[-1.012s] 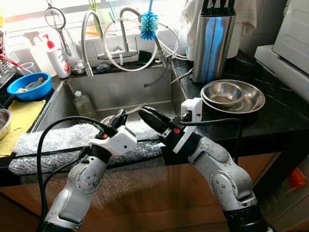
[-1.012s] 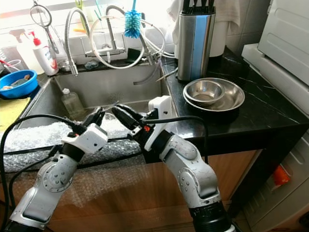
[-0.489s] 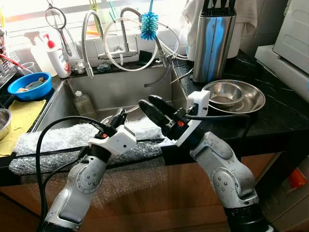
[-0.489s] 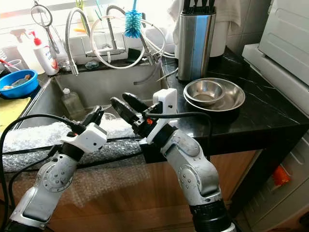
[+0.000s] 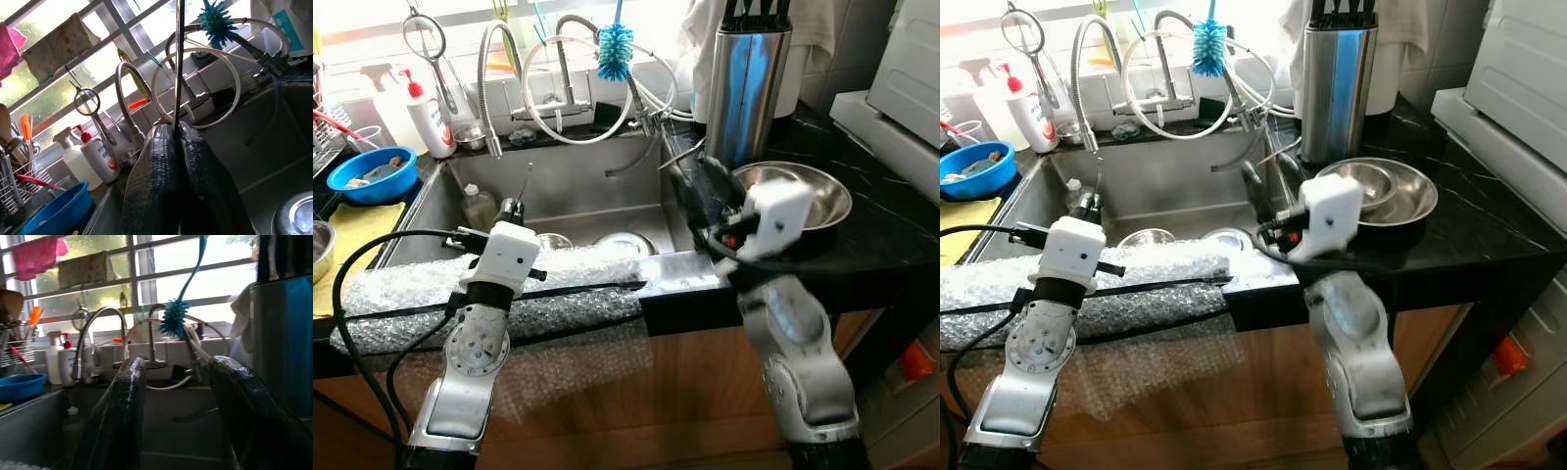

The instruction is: Kitchen organization

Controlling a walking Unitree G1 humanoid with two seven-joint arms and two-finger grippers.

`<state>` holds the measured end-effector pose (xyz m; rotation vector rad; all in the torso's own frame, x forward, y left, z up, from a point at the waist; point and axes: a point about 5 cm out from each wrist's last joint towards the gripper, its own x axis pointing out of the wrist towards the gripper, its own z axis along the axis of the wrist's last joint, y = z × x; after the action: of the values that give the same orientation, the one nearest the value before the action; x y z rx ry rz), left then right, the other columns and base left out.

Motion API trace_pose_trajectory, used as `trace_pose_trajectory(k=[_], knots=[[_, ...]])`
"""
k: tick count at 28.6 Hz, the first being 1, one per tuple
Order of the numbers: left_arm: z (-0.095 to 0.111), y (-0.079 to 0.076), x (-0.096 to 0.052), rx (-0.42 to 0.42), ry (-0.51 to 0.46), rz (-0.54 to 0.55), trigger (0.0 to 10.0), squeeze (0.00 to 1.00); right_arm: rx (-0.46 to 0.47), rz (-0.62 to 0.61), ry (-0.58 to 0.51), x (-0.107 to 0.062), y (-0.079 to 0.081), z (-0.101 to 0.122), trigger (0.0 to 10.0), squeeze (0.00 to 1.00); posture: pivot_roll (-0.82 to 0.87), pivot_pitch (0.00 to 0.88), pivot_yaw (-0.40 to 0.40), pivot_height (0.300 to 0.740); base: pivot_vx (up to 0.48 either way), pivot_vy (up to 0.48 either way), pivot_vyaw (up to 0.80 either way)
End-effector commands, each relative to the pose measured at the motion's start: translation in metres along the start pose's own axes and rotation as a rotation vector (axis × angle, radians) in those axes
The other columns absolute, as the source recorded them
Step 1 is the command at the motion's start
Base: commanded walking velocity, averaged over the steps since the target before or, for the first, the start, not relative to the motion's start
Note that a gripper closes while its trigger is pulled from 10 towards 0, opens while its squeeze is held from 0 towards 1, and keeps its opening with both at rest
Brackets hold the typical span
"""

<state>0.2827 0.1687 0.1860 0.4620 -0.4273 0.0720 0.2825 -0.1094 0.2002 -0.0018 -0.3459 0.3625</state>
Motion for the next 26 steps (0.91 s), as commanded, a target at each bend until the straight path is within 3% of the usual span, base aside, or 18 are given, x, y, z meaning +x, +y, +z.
trace_pose_trajectory(k=[1, 6, 7, 8, 9, 10, 11, 16, 20, 26], knots=[[-0.004, 0.007, 0.003, -0.044, 0.026, 0.057, 0.0, 0.00, -0.052, -0.036, 0.000, -0.006, 0.000, -0.006, 10.0, 0.00, -0.09, 0.000, 0.109, 0.740, 0.000, 0.000, 0.00], [-0.004, 0.009, 0.005, -0.076, 0.029, 0.081, 0.0, 0.00, -0.126, -0.027, 0.035, -0.017, 0.003, -0.021, 10.0, 0.00, -0.10, 0.000, 0.112, 0.740, 0.000, 0.000, 0.00], [-0.002, 0.011, 0.007, -0.099, 0.025, 0.097, 0.6, 0.00, -0.134, -0.047, 0.056, -0.023, 0.004, -0.029, 10.0, 0.00, -0.10, 0.000, 0.112, 0.740, 0.000, 0.000, 0.00], [-0.001, 0.012, 0.009, -0.118, 0.018, 0.102, 3.1, 0.00, -0.155, -0.045, 0.061, -0.026, 0.005, -0.032, 10.0, 0.00, -0.09, 0.000, 0.111, 0.740, 0.000, 0.000, 0.00], [0.000, 0.013, 0.010, -0.130, 0.012, 0.105, 3.1, 0.00, -0.170, -0.042, 0.064, -0.028, 0.006, -0.034, 10.0, 0.00, -0.09, 0.000, 0.110, 0.740, 0.000, 0.000, 0.00], [0.002, 0.015, 0.012, -0.152, 0.004, 0.113, 7.9, 0.00, -0.176, -0.050, 0.070, -0.033, 0.007, -0.039, 10.0, 0.00, -0.09, 0.000, 0.112, 0.740, 0.000, 0.000, 0.00], [0.002, 0.016, 0.014, -0.170, 0.004, 0.119, 10.0, 0.00, -0.181, -0.059, 0.075, -0.035, 0.006, -0.041, 10.0, 0.00, -0.09, 0.000, 0.112, 0.740, 0.000, 0.000, 0.00], [0.001, 0.018, 0.023, -0.243, 0.009, 0.141, 10.0, 0.00, -0.215, -0.062, 0.084, -0.043, 0.006, -0.050, 10.0, 0.00, -0.10, 0.000, 0.126, 0.740, 0.000, 0.000, 0.00], [-0.001, 0.019, 0.036, -0.349, 0.015, 0.143, 10.0, 0.00, -0.227, -0.089, 0.080, -0.048, 0.003, -0.054, 10.0, 0.00, -0.11, 0.000, 0.134, 0.740, 0.000, 0.000, 0.00], [-0.018, 0.006, 0.062, -0.520, 0.080, 0.139, 10.0, 0.00, -0.241, -0.095, 0.084, -0.053, 0.005, -0.059, 10.0, 0.00, -0.12, 0.000, 0.148, 0.740, 0.000, 0.000, 0.00]])
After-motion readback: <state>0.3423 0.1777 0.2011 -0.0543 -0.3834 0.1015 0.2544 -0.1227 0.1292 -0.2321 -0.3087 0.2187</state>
